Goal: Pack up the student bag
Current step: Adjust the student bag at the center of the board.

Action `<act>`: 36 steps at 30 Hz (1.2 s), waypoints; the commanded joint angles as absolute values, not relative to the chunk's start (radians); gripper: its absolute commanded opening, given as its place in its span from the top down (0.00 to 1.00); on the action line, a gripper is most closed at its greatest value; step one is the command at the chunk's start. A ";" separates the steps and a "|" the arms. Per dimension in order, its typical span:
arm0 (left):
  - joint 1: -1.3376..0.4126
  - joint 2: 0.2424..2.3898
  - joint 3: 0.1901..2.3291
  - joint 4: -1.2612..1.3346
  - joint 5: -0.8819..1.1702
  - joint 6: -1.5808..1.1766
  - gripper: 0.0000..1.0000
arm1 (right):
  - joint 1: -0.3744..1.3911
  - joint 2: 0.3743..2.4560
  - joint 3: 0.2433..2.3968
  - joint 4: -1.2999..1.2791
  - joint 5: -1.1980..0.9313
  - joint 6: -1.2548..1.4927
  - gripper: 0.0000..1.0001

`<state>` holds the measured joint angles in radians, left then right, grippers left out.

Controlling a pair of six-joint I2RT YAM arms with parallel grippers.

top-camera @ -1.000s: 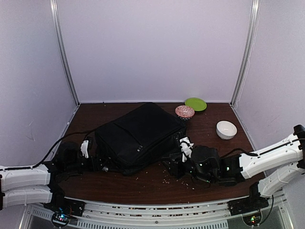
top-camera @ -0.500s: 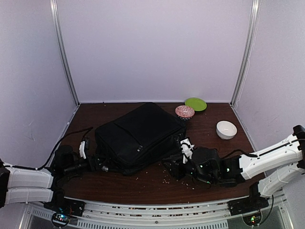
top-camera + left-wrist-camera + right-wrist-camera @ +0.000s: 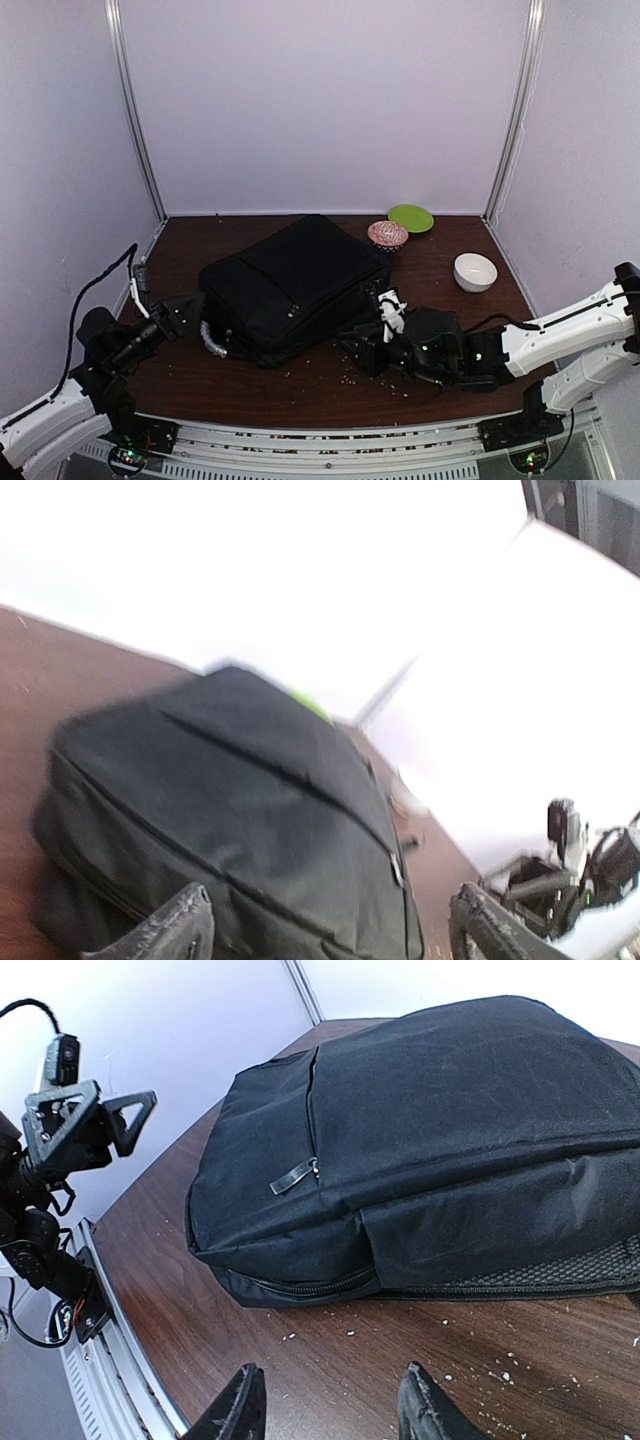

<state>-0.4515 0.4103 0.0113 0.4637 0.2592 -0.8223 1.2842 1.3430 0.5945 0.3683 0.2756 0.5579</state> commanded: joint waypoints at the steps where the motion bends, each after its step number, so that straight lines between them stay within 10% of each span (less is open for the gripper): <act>1: -0.447 0.229 -0.100 0.248 0.128 -0.807 0.11 | 1.287 1.350 0.599 0.377 0.272 0.565 0.56; 13: -0.444 0.416 -0.039 0.309 0.163 -0.845 0.10 | 1.251 1.381 0.633 0.335 0.304 0.713 0.52; 29: -0.333 1.175 0.421 0.462 0.143 -0.852 0.10 | 0.864 1.543 0.724 0.262 0.113 1.178 0.38; 36: -0.336 1.367 0.397 0.637 0.254 -0.885 0.26 | 0.814 1.765 0.976 0.183 -0.064 1.109 0.39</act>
